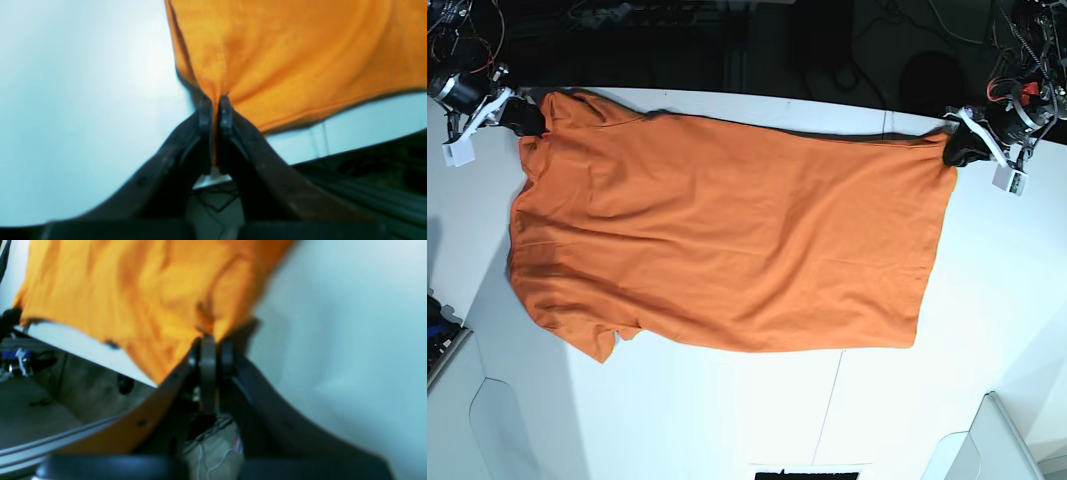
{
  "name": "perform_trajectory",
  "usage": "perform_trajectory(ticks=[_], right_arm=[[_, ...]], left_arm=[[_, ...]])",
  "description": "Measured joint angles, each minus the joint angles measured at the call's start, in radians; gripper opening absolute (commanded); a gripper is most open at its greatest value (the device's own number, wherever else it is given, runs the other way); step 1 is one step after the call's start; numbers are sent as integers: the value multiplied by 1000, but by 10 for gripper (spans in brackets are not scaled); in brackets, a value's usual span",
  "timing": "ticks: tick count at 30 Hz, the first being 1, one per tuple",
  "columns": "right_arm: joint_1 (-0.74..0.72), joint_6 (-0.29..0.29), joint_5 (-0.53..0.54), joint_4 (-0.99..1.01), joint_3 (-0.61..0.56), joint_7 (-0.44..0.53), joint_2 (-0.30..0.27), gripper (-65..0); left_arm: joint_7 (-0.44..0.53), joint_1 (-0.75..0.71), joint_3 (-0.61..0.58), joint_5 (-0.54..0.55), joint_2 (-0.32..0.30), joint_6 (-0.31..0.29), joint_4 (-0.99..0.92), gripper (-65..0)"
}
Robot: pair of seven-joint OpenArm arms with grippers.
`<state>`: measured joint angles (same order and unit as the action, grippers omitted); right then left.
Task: Layout the t-shirt on the table in an organized manner, then fold the t-shirt properly
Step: 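Grasp the shirt's edge corners with both grippers, then lift the held edge with both grippers and fold it over the shirt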
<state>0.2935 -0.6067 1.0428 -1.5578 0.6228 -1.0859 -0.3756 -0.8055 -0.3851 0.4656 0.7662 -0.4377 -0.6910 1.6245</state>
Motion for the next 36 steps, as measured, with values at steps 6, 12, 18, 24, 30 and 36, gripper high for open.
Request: perform_trajectory(ticks=[6, 12, 18, 24, 30, 36], right_arm=[[-31, 0, 14, -1, 19, -1, -26, -650], [-121, 0, -20, 0, 19, 16, -21, -650], [-243, 1, -69, 51, 18, 35, -22, -650], [-377, 3, -105, 239, 17, 69, -21, -650], [-475, 4, -111, 353, 17, 81, -15, -650], [-544, 4, -152, 359, 16, 111, -1, -650]], left_arm=[[-17, 9, 11, 121, -27, -2, 78, -650], [-12, 71, -19, 114, -28, -2, 74, -650], [68, 166, -153, -33, -27, -3, -77, -650], [97, 310, -247, -50, -27, -1, -237, -650], [101, 373, -282, -75, -25, -2, -288, -650], [111, 402, -282, -81, -25, -2, -290, -650]])
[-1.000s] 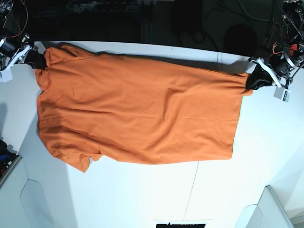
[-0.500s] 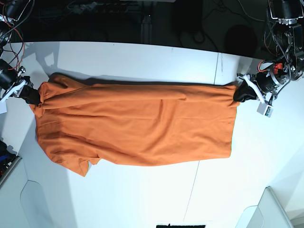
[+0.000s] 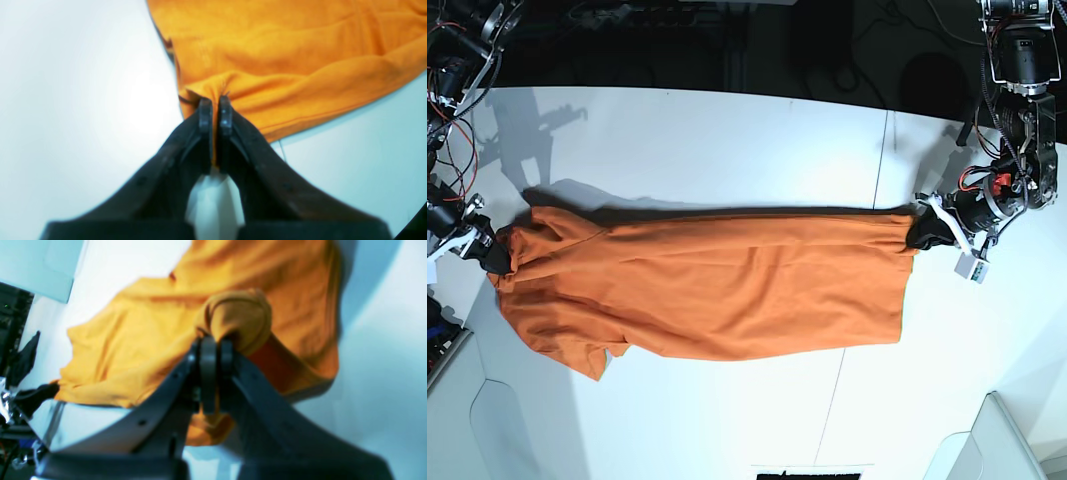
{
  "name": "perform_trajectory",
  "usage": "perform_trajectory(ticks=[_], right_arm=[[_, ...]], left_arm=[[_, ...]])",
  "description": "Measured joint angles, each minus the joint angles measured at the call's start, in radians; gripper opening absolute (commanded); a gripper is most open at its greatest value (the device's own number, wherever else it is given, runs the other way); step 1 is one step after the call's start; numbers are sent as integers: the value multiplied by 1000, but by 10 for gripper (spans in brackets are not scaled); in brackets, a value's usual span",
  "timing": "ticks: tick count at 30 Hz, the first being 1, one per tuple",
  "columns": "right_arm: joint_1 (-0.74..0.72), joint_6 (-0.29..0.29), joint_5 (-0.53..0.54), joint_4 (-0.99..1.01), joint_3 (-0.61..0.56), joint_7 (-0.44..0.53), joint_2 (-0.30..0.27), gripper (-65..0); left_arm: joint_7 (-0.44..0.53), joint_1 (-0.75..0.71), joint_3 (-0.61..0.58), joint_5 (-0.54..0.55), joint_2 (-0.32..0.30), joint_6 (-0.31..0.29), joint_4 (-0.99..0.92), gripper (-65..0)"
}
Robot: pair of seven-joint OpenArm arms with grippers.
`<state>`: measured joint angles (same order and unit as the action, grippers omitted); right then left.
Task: Layout the t-shirt on the table in an organized manner, then fold the t-shirt properly
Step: 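Lift the held edge with both grippers and fold it over the shirt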
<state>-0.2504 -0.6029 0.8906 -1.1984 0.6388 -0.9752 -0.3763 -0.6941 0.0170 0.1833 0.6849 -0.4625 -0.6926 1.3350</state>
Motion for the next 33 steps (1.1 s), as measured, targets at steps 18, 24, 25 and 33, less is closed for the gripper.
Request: perform_trajectory(ticks=[18, 24, 25, 33], right_arm=[[-13, 14, -127, -49, -107, 6, 32, -385], [-16, 16, -126, -105, 8, 11, 21, -385], [-15, 16, -126, -105, 10, 26, 21, -385], [-19, 16, -198, -105, -108, 108, 27, -490]], left_arm=[[-70, -3, 26, 104, 5, 1, -26, -424], [-102, 4, 138, 227, -12, 3, 91, -424], [-103, 5, 137, 239, -11, 3, 92, -424], [-61, 0, 16, 146, 19, 4, 90, -423]])
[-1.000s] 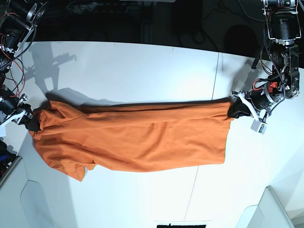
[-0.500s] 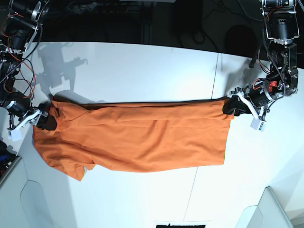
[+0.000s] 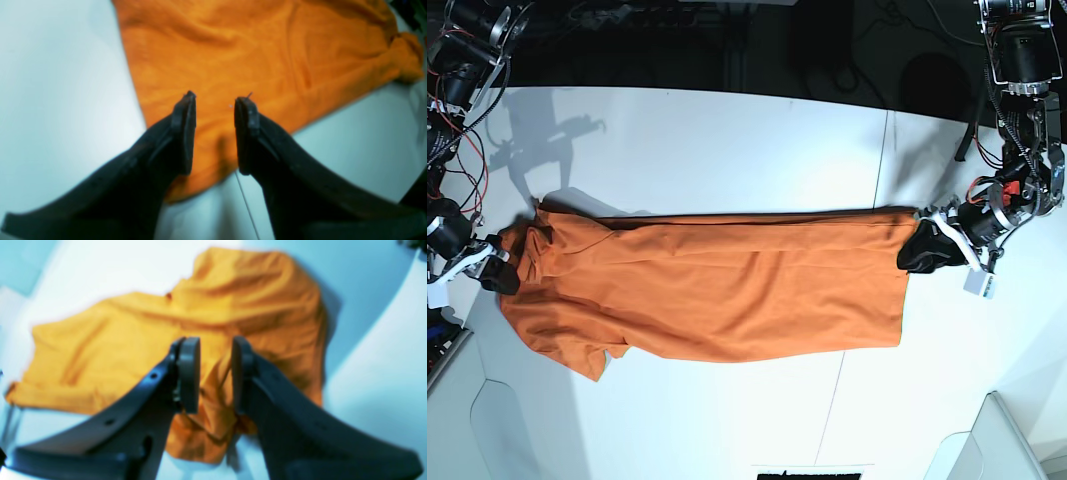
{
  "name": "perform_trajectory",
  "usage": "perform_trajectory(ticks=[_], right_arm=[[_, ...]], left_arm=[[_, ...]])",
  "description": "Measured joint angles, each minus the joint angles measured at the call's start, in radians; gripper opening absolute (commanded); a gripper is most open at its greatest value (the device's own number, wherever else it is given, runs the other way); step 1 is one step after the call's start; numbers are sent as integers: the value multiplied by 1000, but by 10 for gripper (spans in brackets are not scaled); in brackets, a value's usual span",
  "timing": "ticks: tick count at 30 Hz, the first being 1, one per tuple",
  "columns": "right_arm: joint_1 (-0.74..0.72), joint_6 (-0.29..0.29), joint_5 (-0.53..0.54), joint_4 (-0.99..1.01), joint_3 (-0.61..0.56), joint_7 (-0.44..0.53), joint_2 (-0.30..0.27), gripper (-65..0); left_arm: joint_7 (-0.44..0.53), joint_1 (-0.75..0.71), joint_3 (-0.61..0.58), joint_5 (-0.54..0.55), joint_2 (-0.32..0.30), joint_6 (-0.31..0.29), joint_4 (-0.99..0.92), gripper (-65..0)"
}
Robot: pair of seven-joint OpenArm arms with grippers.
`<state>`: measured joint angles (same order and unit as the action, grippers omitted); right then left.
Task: Layout the t-shirt on the table in an organized manner, then fold the t-shirt properly
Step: 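Lift the held edge with both grippers and fold it over the shirt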
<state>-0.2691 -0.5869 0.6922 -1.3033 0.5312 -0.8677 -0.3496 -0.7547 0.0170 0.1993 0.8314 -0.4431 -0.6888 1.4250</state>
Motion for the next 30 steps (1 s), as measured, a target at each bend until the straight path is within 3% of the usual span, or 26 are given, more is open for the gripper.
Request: perform_trajectory(ticks=[3, 6, 10, 13, 17, 21, 25, 30], right_arm=[[1, 18, -49, 0, -34, -24, 3, -386], [3, 30, -48, 0, 11, -39, 3, -292], [6, 35, -39, 0, 145, -72, -2, -290], [36, 42, -12, 0, 185, -65, -5, -289], [122, 45, -16, 1, 165, -46, 20, -289], [141, 45, -9, 1, 163, -22, 57, -289], [133, 45, -23, 1, 164, 4, 108, -201], [132, 64, -80, 2, 163, 43, 165, -201]], left_arm=[[-6, -5, -23, -45, 11, -1, 0, -410], [-24, -5, 31, -54, 5, 0, 0, -359], [-108, -8, 126, 77, 3, 0, 0, -347], [-110, -43, 167, 139, 2, 0, 0, -328], [-109, -113, 167, 131, 40, 0, -2, -229], [-58, -116, 165, 114, 88, 0, -30, -227], [2, -114, 167, 94, 113, -3, -90, -227], [23, -79, 169, 81, 121, -13, -139, -227]])
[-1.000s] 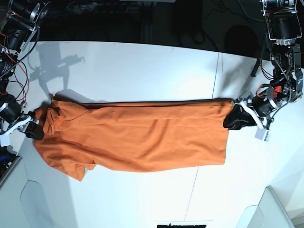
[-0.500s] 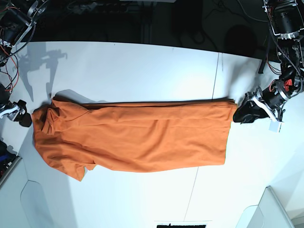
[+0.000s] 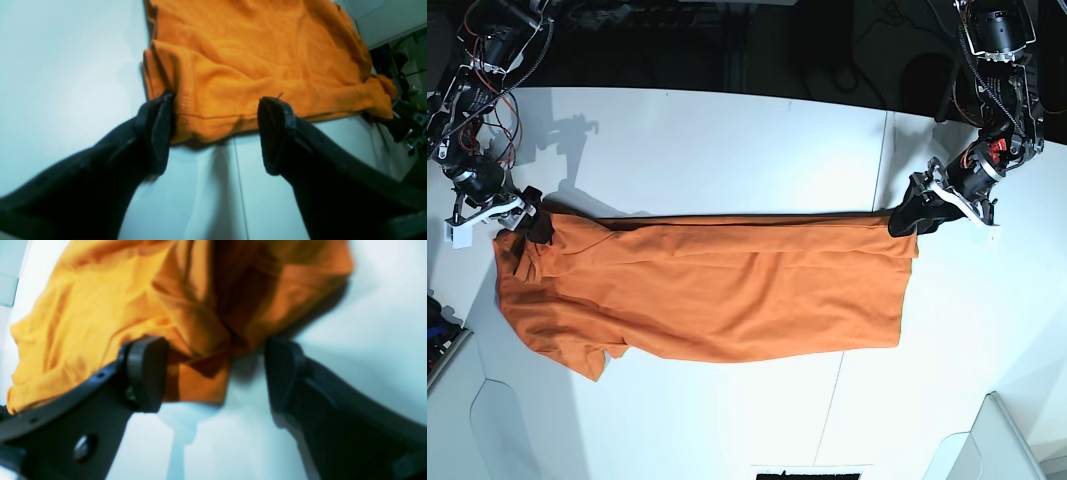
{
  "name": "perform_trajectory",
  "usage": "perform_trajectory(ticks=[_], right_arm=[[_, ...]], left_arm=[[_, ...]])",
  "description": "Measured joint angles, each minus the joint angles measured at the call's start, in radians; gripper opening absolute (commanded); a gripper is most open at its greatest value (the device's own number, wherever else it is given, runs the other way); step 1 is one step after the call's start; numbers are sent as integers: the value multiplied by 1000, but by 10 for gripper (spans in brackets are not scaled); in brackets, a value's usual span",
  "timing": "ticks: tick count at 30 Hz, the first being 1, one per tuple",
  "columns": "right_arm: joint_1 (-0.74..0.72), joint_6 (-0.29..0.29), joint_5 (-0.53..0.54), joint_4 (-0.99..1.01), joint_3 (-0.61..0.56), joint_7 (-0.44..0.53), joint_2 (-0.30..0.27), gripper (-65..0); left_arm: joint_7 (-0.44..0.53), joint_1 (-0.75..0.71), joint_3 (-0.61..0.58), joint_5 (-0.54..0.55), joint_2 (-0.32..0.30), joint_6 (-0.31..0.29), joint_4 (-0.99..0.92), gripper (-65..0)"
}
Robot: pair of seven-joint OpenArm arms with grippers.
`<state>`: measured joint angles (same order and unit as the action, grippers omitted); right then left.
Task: Layout the t-shirt on the table in an organized manner, then fold the t-shirt properly
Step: 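Lift the held edge with both grippers and fold it over the shirt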
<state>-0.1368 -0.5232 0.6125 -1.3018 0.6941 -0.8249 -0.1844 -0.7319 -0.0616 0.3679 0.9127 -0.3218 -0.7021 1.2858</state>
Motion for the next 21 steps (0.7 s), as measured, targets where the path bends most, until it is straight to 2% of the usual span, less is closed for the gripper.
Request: perform_trajectory(ticks=[6, 11, 12, 13, 14, 16, 17, 21], right_arm=[[-5, 34, -34, 0, 1, 29, 4, -201], [-34, 49, -55, 51, -20, 73, 4, -203], [-47, 49, -55, 76, -28, 89, 2, -204], [-61, 49, -55, 101, -38, 106, 1, -208], [-75, 49, -53, 126, -50, 124, 1, -216], [-96, 49, -64, 168, -70, 154, 1, -277], [-108, 50, -75, 183, -81, 158, 0, -337], [-118, 46, -90, 197, -111, 138, 2, -650]], left_arm=[[31, 58, -2, -91, 21, 10, -36, -227], [107, 90, -11, -177, 22, 24, -78, -231], [123, 91, -18, -194, 21, 24, -78, -251], [133, 91, -24, -209, 20, 24, -78, -310], [139, 92, -29, -235, 20, 27, -78, -400], [139, 93, -37, -288, 23, 35, -79, -604], [140, 93, -41, -304, 23, 36, -79, -650], [146, 93, -41, -318, 23, 35, -78, -650]])
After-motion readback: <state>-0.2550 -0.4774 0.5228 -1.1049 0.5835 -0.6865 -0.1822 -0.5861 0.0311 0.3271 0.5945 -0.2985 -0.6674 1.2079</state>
